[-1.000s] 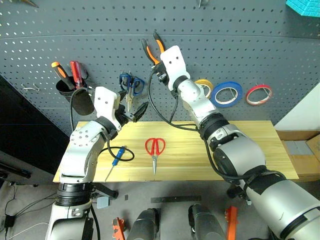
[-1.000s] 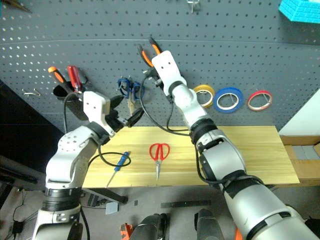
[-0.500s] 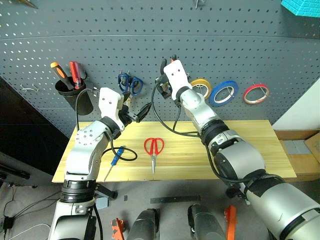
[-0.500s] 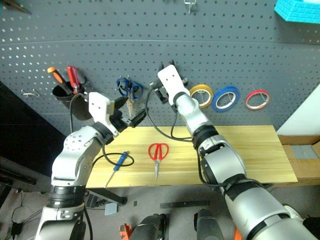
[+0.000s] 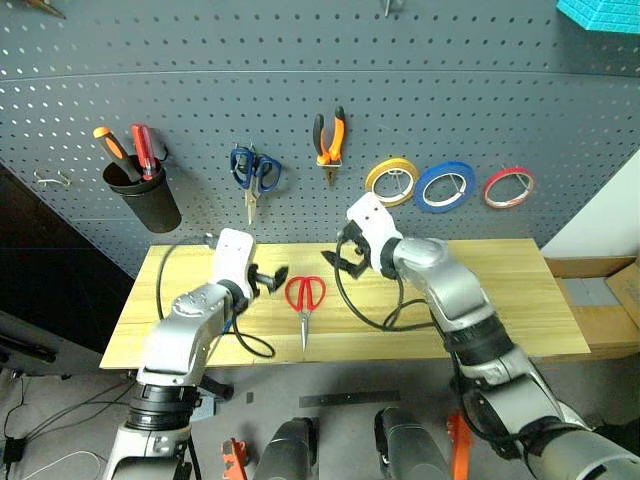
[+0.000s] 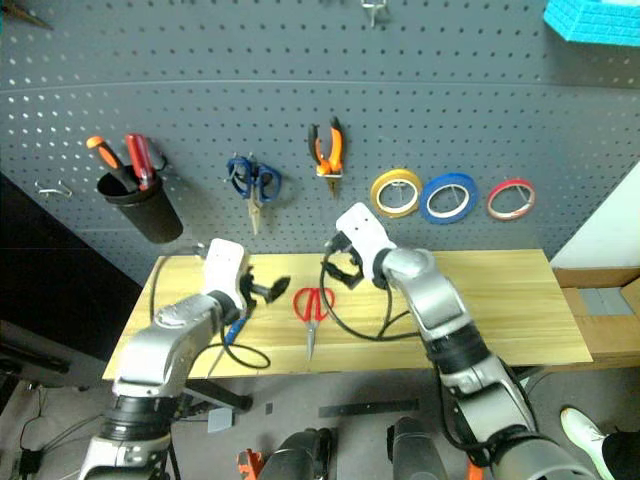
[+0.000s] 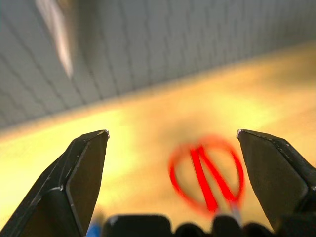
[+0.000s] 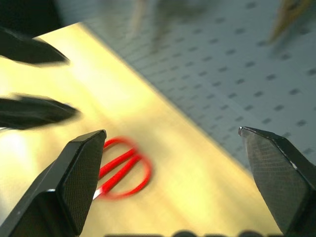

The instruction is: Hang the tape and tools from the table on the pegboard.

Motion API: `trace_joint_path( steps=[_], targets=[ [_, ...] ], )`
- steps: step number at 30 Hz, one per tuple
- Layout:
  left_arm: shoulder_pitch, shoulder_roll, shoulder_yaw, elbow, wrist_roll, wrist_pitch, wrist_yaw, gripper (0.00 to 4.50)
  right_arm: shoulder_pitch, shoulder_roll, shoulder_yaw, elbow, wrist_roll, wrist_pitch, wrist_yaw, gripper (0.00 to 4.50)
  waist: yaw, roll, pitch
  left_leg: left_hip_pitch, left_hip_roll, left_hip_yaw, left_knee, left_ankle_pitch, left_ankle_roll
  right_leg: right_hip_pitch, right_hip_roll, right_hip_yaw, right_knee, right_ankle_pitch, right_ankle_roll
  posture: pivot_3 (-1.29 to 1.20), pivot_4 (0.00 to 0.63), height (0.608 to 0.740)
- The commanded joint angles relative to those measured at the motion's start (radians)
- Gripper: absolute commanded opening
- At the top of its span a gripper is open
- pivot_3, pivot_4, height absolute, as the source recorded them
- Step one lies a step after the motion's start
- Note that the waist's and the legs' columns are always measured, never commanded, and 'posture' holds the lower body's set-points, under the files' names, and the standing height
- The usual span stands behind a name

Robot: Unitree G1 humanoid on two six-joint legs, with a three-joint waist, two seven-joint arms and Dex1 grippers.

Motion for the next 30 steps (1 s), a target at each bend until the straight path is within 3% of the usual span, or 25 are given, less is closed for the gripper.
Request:
trace_joint_path(
  steps=[1, 10, 19, 26, 30],
  targets=[
    [0.008, -0.066, -0.014, 0.005, 0.012, 0.076, 0.060, 4.50, 0.053, -0.032, 0.048, -0.173, 0.052, 0.103, 0.040, 4.47, 0.000, 0.000, 0.000, 0.000, 0.000, 0.000, 0.000, 0.000, 0.000, 0.001, 0.000, 0.000, 0.000, -0.001, 0.002, -0.03, 0.154, 0.740],
    [-0.059, -0.235, 0.014, 0.212, 0.080, 0.118, 0.232, 4.50, 0.095, -0.078, 0.090, -0.262, 0.094, 0.181, 0.021, 4.47, 0.000, -0.002, -0.001, 0.001, 0.000, 0.001, 0.002, 0.001, 0.000, 0.002, 0.000, 0.000, -0.001, -0.001, 0.002, -0.05, 0.163, 0.740],
    [-0.148, -0.316, 0.068, 0.385, 0.069, 0.119, 0.256, 4.50, 0.086, -0.103, 0.096, -0.285, 0.111, 0.198, 0.015, 4.47, -0.003, -0.002, -0.001, 0.000, 0.000, 0.002, 0.002, 0.000, 0.000, 0.002, 0.000, 0.000, -0.002, -0.001, 0.003, -0.08, 0.169, 0.740],
    [-0.160, -0.367, 0.139, 0.420, 0.042, 0.158, 0.280, 4.50, 0.070, -0.119, 0.089, -0.285, 0.123, 0.199, 0.003, 4.47, -0.005, -0.002, -0.001, 0.000, 0.000, 0.002, 0.002, 0.000, 0.000, 0.002, 0.000, 0.000, -0.002, -0.001, 0.003, -0.09, 0.168, 0.740],
    [-0.165, -0.382, 0.171, 0.439, 0.039, 0.127, 0.279, 3.63, 0.062, -0.122, 0.085, -0.286, 0.126, 0.203, -0.001, 4.50, -0.005, -0.002, -0.001, 0.000, 0.001, 0.002, 0.002, 0.000, 0.000, 0.002, 0.000, 0.000, -0.002, -0.001, 0.003, -0.10, 0.170, 0.740]
  ],
)
